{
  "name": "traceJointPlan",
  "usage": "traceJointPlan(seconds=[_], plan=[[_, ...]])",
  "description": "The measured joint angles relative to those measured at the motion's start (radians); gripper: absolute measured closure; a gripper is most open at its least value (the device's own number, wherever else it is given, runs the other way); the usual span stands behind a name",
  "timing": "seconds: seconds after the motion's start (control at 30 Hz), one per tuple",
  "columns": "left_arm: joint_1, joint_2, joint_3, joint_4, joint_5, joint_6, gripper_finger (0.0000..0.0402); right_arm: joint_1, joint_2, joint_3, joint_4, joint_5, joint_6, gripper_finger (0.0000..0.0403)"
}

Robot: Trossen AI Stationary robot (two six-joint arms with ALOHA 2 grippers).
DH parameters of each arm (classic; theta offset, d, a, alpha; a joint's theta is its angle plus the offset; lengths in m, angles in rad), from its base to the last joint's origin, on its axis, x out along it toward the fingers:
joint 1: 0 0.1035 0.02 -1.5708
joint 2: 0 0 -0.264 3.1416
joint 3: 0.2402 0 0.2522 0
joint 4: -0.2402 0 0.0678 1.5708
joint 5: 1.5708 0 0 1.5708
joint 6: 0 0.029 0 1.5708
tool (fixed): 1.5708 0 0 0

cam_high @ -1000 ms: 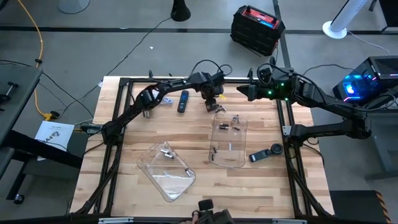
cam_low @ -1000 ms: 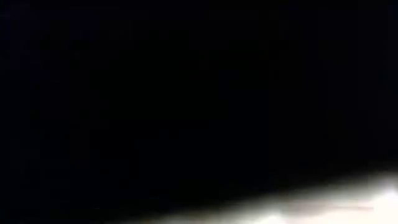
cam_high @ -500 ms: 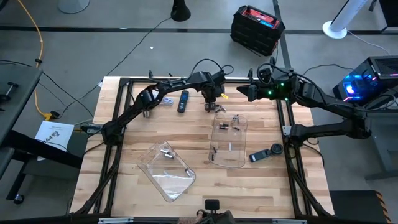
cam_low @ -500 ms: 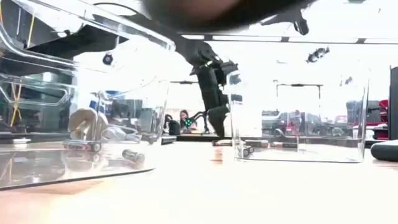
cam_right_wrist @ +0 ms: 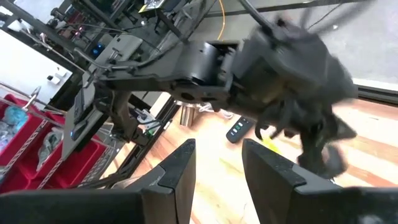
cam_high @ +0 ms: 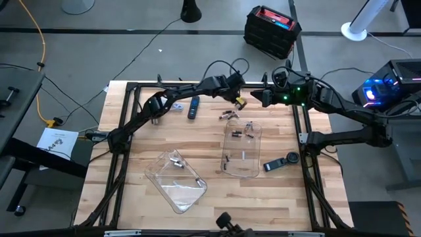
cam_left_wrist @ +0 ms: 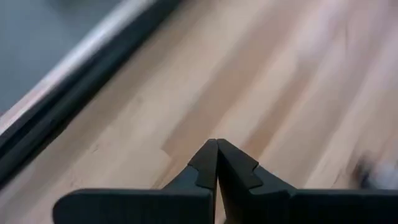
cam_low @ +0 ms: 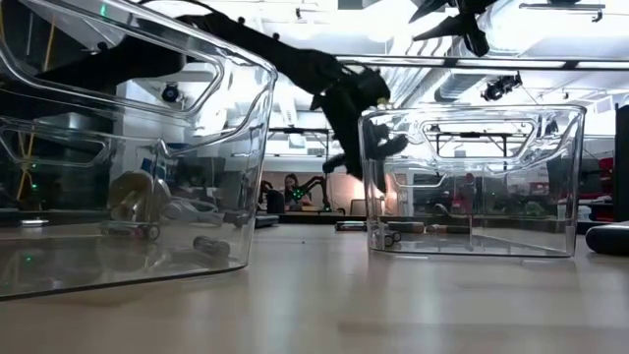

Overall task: Sort batteries
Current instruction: Put the black battery into the right transparent bin

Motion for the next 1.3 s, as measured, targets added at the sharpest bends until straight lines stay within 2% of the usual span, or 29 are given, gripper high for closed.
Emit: traceJointPlan(seconds=[0.1,0.27,0.33,0.5,0.57,0.67,0.8,0.97,1.03,1.3], plan=[[-0.003,-0.008,0.004,0.048,-0.049,-0.237,0.0401,0.000,0.000,0.000,0.000,0.000,0.000,0.0277],[-0.021,-0.005,0.003,0.042,-0.074,-0.493,0.0401,0.001,0.000,0.000,0.000,-0.022,0.001,0.0277],[-0.028,-0.005,0.003,0.018,-0.110,-0.535,0.0401,0.001,0.000,0.000,0.000,-0.043,0.001,0.0277],[-0.055,-0.005,-0.004,-0.112,-0.311,-0.595,0.0401,0.001,0.000,0.000,0.000,-0.064,0.000,0.0277],[-0.060,-0.007,-0.043,-0.103,-0.352,-0.642,0.0401,0.001,0.000,0.000,0.000,-0.064,-0.002,0.0277],[-0.062,-0.002,-0.100,-0.066,-0.272,-0.647,0.0401,0.001,0.000,0.000,0.000,-0.064,-0.017,0.0277],[-0.083,-0.002,-0.173,-0.047,-0.329,-0.613,0.0401,0.001,0.000,0.000,-0.001,-0.064,-0.033,0.0277],[-0.097,-0.005,-0.171,-0.041,-0.358,-0.532,0.0401,0.001,0.000,0.000,-0.002,-0.064,-0.038,0.0277],[-0.106,-0.005,-0.177,-0.044,-0.337,-0.484,0.0401,0.001,0.000,0.000,-0.002,-0.064,-0.041,0.0277],[-0.160,-0.005,-0.180,-0.110,-0.260,-0.450,0.0401,0.001,0.000,0.000,-0.002,-0.065,-0.042,0.0277]])
